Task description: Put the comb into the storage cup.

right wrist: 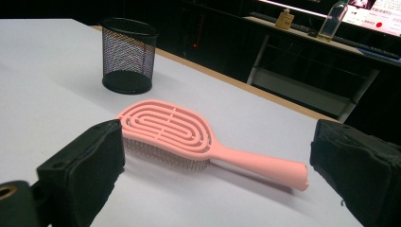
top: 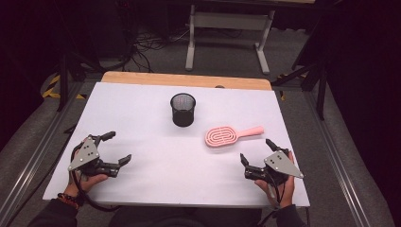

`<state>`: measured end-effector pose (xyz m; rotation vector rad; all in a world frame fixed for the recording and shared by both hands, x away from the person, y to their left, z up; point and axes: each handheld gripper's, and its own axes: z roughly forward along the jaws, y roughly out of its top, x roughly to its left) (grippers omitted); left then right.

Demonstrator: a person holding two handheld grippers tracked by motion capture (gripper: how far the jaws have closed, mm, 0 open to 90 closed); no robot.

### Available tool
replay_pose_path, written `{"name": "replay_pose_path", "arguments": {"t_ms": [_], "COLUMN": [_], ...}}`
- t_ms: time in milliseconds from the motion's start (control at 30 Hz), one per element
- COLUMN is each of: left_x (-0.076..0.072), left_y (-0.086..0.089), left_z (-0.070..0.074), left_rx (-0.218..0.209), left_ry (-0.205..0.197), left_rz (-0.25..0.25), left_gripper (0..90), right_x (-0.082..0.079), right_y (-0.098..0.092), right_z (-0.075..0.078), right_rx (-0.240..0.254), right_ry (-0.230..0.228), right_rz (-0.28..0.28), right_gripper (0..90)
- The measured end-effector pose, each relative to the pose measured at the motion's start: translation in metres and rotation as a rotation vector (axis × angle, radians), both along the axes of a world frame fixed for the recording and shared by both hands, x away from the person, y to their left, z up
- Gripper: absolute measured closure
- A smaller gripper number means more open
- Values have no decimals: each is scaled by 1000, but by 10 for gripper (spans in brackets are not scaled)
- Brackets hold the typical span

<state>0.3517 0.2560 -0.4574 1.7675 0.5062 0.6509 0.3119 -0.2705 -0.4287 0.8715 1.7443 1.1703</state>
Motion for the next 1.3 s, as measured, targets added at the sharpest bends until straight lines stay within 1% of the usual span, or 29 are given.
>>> {"name": "replay_pose_path", "arguments": {"t_ms": [67,133,200,233,367,400,433,467,567,667,700,767,833,867,900,933,1000,1067,1100,1133,1167,1200,1300], "left_x": [0,0,1,1,1,1,1,-1,-2,-1,-1,-1,0,0,0,0,0,0,1,1,1,1,2], "left_y": [0,0,0,0,1,1,1,1,1,1,1,1,2,2,2,2,2,2,1,1,1,1,1], "left_z": [0,-1,-1,-2,-4,-4,-4,-3,-2,-2,-2,-3,-3,-3,-3,-3,-3,-2,-3,-3,-3,-3,-3], "left_rx": [1,2,-1,4,11,12,12,16,13,14,15,29,18,26,26,23,24,25,31,31,32,30,32], "left_ry": [-3,0,2,2,9,2,2,-11,-12,-13,-11,-18,-12,-10,-10,-10,-11,-8,-8,-8,-7,-3,-4], "left_rz": [-4,-4,-6,-3,-9,-12,-12,-10,-14,-15,-12,4,6,12,12,12,16,15,29,29,34,34,31], "left_gripper": [60,60,56,54,52,51,52,52,52,53,53,62,67,66,66,67,67,67,70,70,70,72,73], "right_x": [0,-1,-1,-1,1,1,0,-1,-3,-4,-4,-6,-7,-8,-8,-8,-8,-9,-9,-8,-8,-8,-3], "right_y": [0,-1,1,4,7,7,8,9,12,13,13,13,14,15,15,15,15,14,14,14,14,13,13], "right_z": [0,1,2,2,0,0,-1,-1,-1,0,0,1,3,3,3,3,3,5,6,8,8,9,14], "right_rx": [-1,21,20,11,-6,-2,-3,-11,-26,-27,-28,-32,-34,-35,-35,-38,-29,-19,-16,-11,-11,-5,1], "right_ry": [0,10,10,9,4,2,6,-1,-17,-23,-25,-43,-59,-62,-62,-62,-63,-70,-76,-74,-74,-73,-62], "right_rz": [3,59,69,82,82,84,91,96,100,101,105,104,106,108,108,104,105,119,129,133,133,139,139], "right_gripper": [46,28,36,49,92,98,98,98,96,88,80,80,80,82,82,106,161,247,295,318,318,344,475]}}
